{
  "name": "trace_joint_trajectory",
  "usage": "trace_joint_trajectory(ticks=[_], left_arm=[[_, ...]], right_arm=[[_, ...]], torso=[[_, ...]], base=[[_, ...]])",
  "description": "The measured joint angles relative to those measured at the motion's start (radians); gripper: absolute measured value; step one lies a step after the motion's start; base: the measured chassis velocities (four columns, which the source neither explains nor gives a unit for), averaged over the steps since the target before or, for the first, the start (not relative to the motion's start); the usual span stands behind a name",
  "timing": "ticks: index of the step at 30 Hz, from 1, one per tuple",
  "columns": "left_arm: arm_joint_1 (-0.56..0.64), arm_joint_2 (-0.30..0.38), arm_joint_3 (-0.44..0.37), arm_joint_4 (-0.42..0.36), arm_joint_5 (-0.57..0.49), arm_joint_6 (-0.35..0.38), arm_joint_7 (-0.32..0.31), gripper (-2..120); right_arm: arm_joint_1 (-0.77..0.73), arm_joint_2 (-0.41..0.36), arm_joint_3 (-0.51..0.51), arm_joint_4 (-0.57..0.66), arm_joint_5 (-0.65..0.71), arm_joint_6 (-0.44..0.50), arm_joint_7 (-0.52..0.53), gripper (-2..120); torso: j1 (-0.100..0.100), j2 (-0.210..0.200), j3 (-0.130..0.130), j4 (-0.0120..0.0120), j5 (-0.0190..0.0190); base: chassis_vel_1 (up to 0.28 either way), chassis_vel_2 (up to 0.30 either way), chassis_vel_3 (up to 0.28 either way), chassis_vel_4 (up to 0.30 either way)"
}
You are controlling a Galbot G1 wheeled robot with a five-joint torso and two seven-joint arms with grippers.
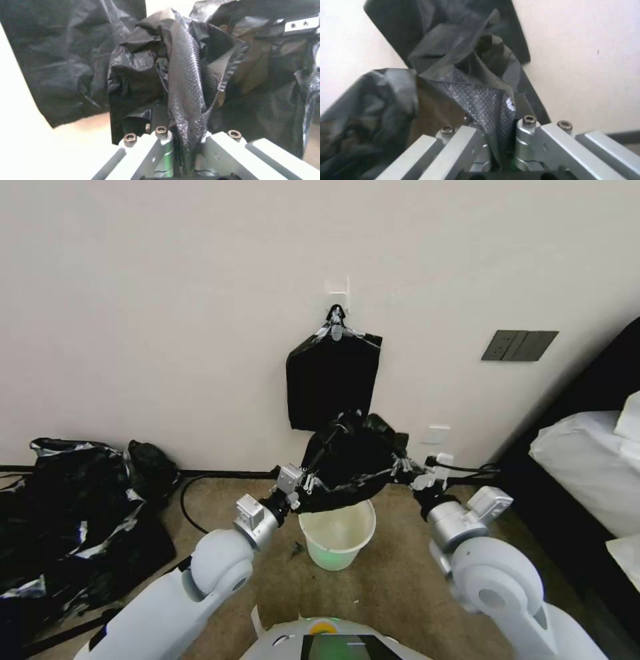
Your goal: Place a trash bag onto the trash bin.
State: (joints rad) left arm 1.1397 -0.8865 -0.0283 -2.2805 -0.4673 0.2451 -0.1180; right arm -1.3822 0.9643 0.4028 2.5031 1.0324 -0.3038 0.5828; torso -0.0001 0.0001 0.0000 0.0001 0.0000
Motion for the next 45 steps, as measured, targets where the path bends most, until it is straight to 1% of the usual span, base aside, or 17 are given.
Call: trace_joint_trajectory(ticks=[1, 5, 10, 12, 13, 14, 15, 20, 25, 26, 29, 30, 32, 37, 40, 43, 45], left_arm=[[0.000, 0.000, 0.000, 0.000, 0.000, 0.000, 0.000, 0], [-0.017, -0.008, 0.025, 0.063, 0.009, -0.038, 0.018, 0], [-0.028, -0.017, 0.039, 0.107, 0.033, -0.063, 0.025, 0], [-0.034, -0.025, 0.040, 0.138, 0.061, -0.083, 0.031, 0], [-0.034, -0.029, 0.039, 0.149, 0.072, -0.092, 0.032, 0], [-0.034, -0.029, 0.039, 0.149, 0.072, -0.092, 0.032, 0], [-0.032, -0.033, 0.033, 0.158, 0.086, -0.097, 0.033, 0], [-0.015, -0.034, 0.004, 0.160, 0.095, -0.097, 0.033, 0], [-0.023, -0.039, 0.005, 0.166, 0.086, -0.082, 0.030, 0], [-0.023, -0.039, 0.005, 0.166, 0.086, -0.082, 0.030, 0], [-0.019, -0.041, 0.010, 0.165, 0.043, -0.067, 0.013, 0], [-0.019, -0.041, 0.010, 0.165, 0.043, -0.067, 0.013, 0], [-0.005, -0.028, -0.004, 0.153, 0.018, -0.065, 0.011, 0], [0.007, 0.003, -0.045, 0.118, -0.002, -0.056, 0.003, 0], [0.010, 0.009, -0.061, 0.102, -0.009, -0.052, -0.001, 0], [0.015, 0.009, -0.070, 0.091, -0.016, -0.048, -0.011, 0], [0.017, 0.009, -0.072, 0.079, -0.023, -0.032, -0.021, 0]], right_arm=[[0.000, 0.000, 0.000, 0.000, 0.000, 0.000, 0.000, 6], [-0.008, 0.030, -0.010, -0.001, -0.011, -0.002, 0.000, 6], [-0.011, 0.044, -0.021, -0.006, -0.006, 0.004, -0.001, 6], [-0.007, 0.061, -0.047, -0.008, -0.005, 0.011, -0.001, 6], [0.000, 0.068, -0.067, -0.008, -0.004, 0.018, -0.001, 3], [0.000, 0.068, -0.067, -0.008, -0.004, 0.018, -0.001, 3], [0.011, 0.075, -0.096, -0.007, 0.005, 0.025, 0.000, 0], [0.037, 0.077, -0.149, -0.005, 0.066, 0.028, 0.030, 0], [0.056, 0.034, -0.133, -0.004, 0.174, 0.032, 0.064, 0], [0.056, 0.034, -0.133, -0.004, 0.174, 0.032, 0.064, 0], [0.085, -0.019, -0.102, -0.004, 0.312, 0.043, 0.064, 0], [0.085, -0.019, -0.102, -0.004, 0.312, 0.043, 0.064, 0], [0.089, -0.052, -0.095, -0.004, 0.361, 0.048, 0.048, 0], [0.082, -0.093, -0.085, -0.003, 0.384, 0.093, -0.020, 0], [0.085, -0.099, -0.081, -0.002, 0.401, 0.101, -0.030, 0], [0.075, -0.112, -0.073, -0.002, 0.420, 0.101, -0.019, 0], [0.057, -0.125, -0.066, -0.002, 0.440, 0.101, 0.024, 0]], torso=[[0.000, 0.000, 0.000, 0.0000, 0.0000], [0.000, 0.000, 0.000, -0.0001, 0.0000], [0.000, 0.000, 0.000, -0.0001, -0.0001], [0.000, 0.000, 0.000, -0.0002, -0.0001], [0.000, 0.000, 0.000, -0.0002, -0.0001], [0.000, 0.000, 0.000, -0.0002, -0.0001], [0.000, 0.000, 0.000, -0.0001, -0.0001], [0.000, 0.000, 0.000, 0.0002, 0.0000], [0.000, 0.000, 0.000, -0.0003, 0.0001], [0.000, 0.000, 0.000, -0.0003, 0.0001], [0.000, 0.000, 0.000, -0.0001, 0.0000], [0.000, 0.000, 0.000, -0.0001, 0.0000], [0.000, 0.000, 0.000, 0.0001, 0.0000], [0.000, 0.000, 0.000, -0.0001, 0.0001], [0.000, 0.000, 0.000, 0.0000, 0.0001], [0.000, 0.000, 0.000, 0.0001, 0.0000], [0.000, 0.000, 0.000, -0.0001, 0.0000]], base=[[0.000, 0.000, 0.000, 0.000], [0.000, 0.000, 0.000, 0.000], [0.000, 0.000, 0.000, 0.000], [0.000, 0.000, 0.000, 0.000], [0.000, 0.000, 0.000, 0.000], [0.000, 0.000, 0.000, 0.000], [0.000, 0.000, 0.000, 0.000], [0.000, 0.000, 0.000, 0.000], [0.000, 0.000, 0.000, 0.000], [0.000, 0.000, 0.000, 0.000], [0.000, 0.000, 0.000, 0.000], [0.000, 0.000, 0.000, 0.000], [0.000, 0.000, 0.000, 0.000], [0.000, 0.000, 0.000, 0.000], [0.000, 0.000, 0.000, 0.000], [0.000, 0.000, 0.000, 0.000], [0.000, 0.000, 0.000, 0.000]])
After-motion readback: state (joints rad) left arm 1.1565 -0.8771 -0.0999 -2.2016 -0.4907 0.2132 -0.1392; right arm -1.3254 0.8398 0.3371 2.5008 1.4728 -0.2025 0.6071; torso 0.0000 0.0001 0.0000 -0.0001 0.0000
